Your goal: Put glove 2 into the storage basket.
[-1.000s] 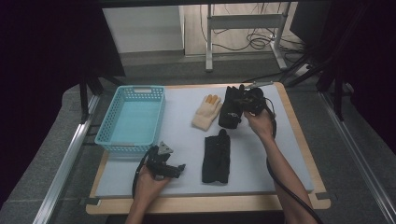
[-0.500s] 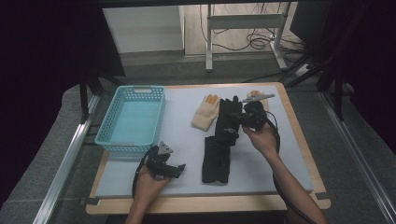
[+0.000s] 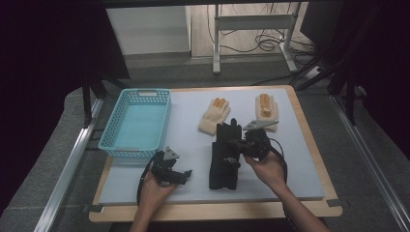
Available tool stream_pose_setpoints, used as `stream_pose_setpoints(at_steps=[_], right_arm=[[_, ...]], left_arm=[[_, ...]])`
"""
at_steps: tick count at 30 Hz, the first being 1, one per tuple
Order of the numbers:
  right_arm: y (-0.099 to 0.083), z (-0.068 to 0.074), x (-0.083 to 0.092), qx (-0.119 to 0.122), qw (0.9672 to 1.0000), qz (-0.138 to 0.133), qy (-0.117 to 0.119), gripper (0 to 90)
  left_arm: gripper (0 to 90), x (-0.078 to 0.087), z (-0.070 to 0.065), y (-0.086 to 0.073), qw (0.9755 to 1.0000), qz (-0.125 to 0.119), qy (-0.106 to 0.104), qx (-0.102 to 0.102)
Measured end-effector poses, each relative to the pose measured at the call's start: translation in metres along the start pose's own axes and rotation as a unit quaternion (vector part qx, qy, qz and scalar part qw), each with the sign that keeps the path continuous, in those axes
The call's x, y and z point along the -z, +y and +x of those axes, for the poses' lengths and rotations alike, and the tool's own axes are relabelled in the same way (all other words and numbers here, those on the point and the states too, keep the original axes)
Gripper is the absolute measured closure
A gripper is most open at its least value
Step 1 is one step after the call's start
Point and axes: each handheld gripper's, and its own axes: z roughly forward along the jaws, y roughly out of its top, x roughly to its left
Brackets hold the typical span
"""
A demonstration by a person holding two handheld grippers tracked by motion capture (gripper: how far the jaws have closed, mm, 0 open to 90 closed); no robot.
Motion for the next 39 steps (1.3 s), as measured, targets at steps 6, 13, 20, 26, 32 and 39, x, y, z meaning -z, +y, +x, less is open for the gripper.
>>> stream_pose_setpoints(at_steps=[6,13,20,26,32,39], right_arm=[[-0.022,0.008,-0.016,-0.003,0.9996,0.025,0.011,87.4],[-0.038,0.01,-0.036,0.004,0.9989,0.045,-0.01,86.7],[-0.047,0.009,-0.046,0.011,0.9991,0.041,-0.004,69.8],[-0.042,-0.003,-0.027,0.026,0.9992,0.025,-0.017,59.2],[-0.058,-0.022,-0.012,0.027,0.9991,0.033,-0.006,77.7],[-0.086,-0.02,-0.013,0.045,0.9971,0.059,0.014,88.7]], left_arm=[[3.8,0.0,0.0,0.0,1.0,0.0,0.0,0.0],[3.7,0.0,0.0,0.0,1.0,0.0,0.0,0.001],[3.8,0.0,0.0,0.0,1.0,0.0,0.0,0.0],[3.8,0.0,0.0,0.0,1.0,0.0,0.0,0.001],[3.8,0.0,0.0,0.0,1.0,0.002,0.0,-0.001],[3.8,0.001,0.0,0.0,1.0,0.003,-0.001,0.001]])
